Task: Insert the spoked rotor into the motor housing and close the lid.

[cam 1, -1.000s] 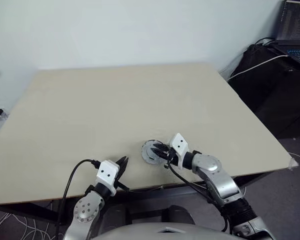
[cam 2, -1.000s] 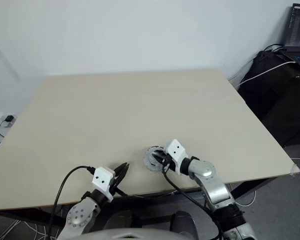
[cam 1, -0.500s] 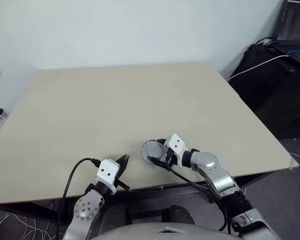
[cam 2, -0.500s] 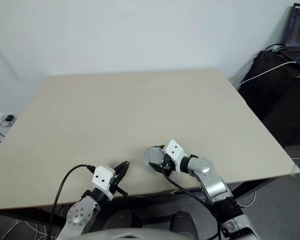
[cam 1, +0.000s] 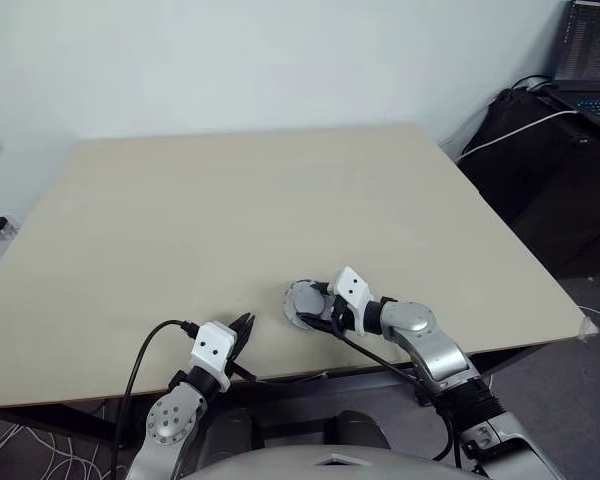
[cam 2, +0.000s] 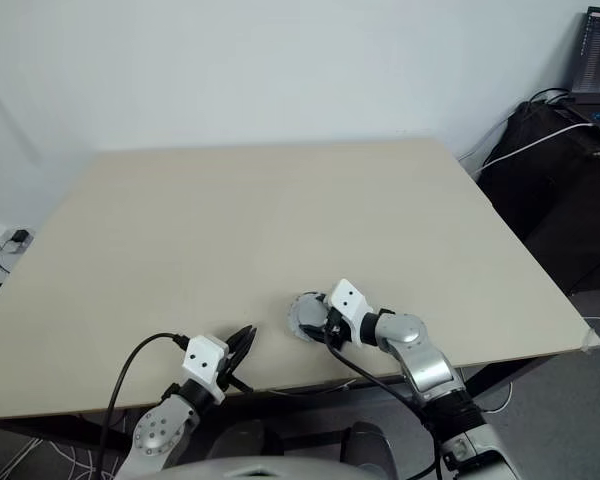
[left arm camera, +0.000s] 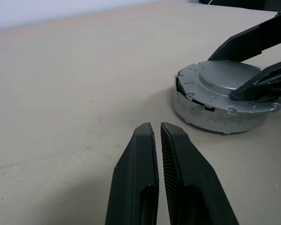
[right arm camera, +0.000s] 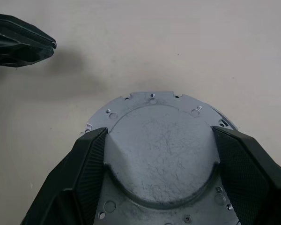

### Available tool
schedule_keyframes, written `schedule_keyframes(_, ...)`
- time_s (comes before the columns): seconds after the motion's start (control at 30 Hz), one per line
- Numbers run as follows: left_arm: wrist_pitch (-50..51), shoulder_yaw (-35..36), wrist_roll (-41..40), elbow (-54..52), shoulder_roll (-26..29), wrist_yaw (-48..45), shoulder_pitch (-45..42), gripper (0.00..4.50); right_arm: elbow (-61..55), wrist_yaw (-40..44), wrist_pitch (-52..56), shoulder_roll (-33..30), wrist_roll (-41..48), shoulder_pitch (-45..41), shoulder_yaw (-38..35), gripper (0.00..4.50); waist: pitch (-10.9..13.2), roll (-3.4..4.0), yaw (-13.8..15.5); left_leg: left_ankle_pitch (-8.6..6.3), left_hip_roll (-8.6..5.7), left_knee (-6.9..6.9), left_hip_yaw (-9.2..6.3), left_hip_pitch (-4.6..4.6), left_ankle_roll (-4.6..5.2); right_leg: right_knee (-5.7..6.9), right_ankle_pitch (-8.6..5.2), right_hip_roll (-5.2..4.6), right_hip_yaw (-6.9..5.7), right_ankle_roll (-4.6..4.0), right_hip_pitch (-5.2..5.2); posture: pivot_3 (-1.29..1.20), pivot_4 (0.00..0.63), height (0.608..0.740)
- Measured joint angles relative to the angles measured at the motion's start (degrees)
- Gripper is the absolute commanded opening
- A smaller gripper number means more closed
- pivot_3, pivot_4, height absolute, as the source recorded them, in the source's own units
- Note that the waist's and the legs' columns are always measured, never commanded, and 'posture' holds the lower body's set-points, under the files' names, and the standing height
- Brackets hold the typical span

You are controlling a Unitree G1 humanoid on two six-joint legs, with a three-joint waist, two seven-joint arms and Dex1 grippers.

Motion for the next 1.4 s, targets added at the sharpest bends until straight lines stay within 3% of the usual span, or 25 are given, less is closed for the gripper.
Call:
schedule_keyframes(0.57, -0.6, 0.0, 0.0, 1.9, -0.2, -0.1, -0.5, 0.29, -1.3, -5.0, 1.0, 1.9, 0.5, 1.5, -1.4, 3.18, 0.0, 0.00, 0.0, 0.00, -0.02, -0.01, 0.00, -0.02, 0.00, -0.02, 0.00, -0.02, 0.00, 0.00, -0.01, 0.00, 0.000, 0.740)
schedule_keyframes(1.0, 7.8, -1.1, 0.2, -11.0, 0.1, 0.6, 1.8, 0.29, -1.3, -6.0, 2.0, 2.0, -2.0, 0.7, -0.2, 3.18, 0.0, 0.01, 0.0, 0.00, -0.02, -0.01, 0.00, 0.00, 0.00, 0.00, 0.00, -0.02, 0.00, 0.00, 0.00, 0.00, 0.000, 0.740)
schedule_keyframes(1.4, 11.0, 1.3, -2.8, -13.8, 2.2, -0.9, 2.2, 0.29, -1.3, -5.1, 4.1, 1.1, -2.7, -0.9, 0.9, 3.18, 0.0, 0.02, 0.0, 0.00, -0.01, 0.00, 0.00, 0.02, 0.00, 0.00, 0.00, -0.01, 0.01, 0.00, 0.02, 0.00, 0.000, 0.740)
